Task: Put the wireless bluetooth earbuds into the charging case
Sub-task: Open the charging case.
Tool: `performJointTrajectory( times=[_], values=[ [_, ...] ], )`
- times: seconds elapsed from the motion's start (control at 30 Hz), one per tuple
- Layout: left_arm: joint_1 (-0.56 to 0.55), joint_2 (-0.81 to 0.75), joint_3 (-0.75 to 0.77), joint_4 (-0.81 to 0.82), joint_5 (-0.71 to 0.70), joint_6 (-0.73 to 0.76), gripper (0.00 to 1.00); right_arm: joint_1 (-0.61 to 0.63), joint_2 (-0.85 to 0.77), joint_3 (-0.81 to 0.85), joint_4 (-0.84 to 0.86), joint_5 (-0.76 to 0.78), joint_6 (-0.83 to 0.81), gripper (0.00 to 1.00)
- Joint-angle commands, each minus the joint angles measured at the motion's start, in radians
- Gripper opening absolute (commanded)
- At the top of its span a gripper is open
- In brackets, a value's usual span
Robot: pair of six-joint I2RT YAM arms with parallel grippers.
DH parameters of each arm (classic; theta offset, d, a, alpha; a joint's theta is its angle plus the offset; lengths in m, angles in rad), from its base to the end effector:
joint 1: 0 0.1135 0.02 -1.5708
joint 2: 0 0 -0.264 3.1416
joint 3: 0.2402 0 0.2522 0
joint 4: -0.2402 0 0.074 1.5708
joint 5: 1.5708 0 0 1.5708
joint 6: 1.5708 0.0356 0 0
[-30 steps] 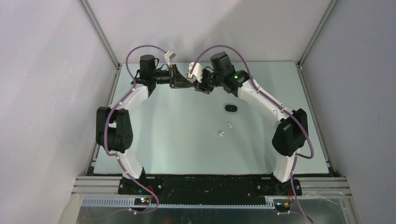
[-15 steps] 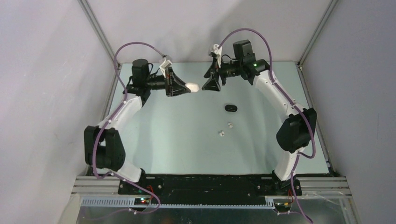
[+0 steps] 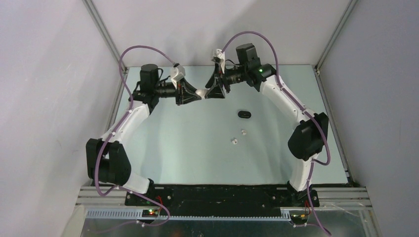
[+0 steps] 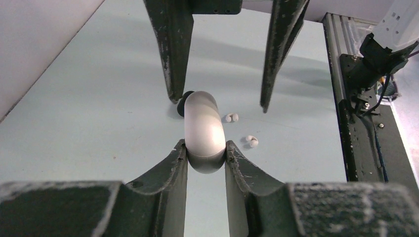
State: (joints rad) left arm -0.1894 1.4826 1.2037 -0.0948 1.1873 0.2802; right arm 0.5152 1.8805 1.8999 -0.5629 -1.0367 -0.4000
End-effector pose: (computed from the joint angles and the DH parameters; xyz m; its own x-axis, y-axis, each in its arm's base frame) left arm 0.3179 -0.0946 0.3348 -0.0906 0.1227 -0.9883 0.9817 0.1779 -0.0679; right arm 0.3530 0.2351 0.3820 -0.0672 -0.2658 -0.9617 -0.9967 -0.0255 0.0767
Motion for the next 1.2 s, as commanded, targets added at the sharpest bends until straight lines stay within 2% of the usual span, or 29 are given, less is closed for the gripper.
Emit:
performJointTrajectory(
  times=[0.0,0.23,0.33,0.57,0.7,0.87,1.0,1.17],
  values=[
    [-0.007,-0.043,0.023,-0.020,-0.017,0.060,0.00,-0.009,0.035,0.054,0.086,0.008,0.104,0.62],
    [-0.011,-0.059,0.013,-0.022,-0.030,0.049,0.00,0.003,0.050,0.063,-0.006,0.005,-0.025,0.65],
    [-0.013,-0.068,0.007,-0.025,-0.036,0.052,0.00,0.008,0.056,0.064,-0.005,0.023,-0.031,0.65],
    [-0.017,-0.063,0.006,-0.034,-0.025,0.051,0.00,-0.005,0.084,0.090,0.069,0.089,0.043,0.52],
    [-0.022,-0.061,0.001,-0.040,-0.029,0.052,0.00,-0.025,0.088,0.106,0.115,0.084,0.104,0.50],
    [-0.024,-0.057,0.005,-0.043,-0.031,0.050,0.00,-0.035,0.085,0.109,0.118,0.083,0.118,0.49],
    [-0.024,-0.052,0.009,-0.043,-0.032,0.042,0.00,-0.037,0.081,0.096,0.133,0.085,0.141,0.55],
    [-0.024,-0.051,0.010,-0.043,-0.032,0.036,0.00,-0.037,0.082,0.095,0.148,0.087,0.155,0.57]
  ],
)
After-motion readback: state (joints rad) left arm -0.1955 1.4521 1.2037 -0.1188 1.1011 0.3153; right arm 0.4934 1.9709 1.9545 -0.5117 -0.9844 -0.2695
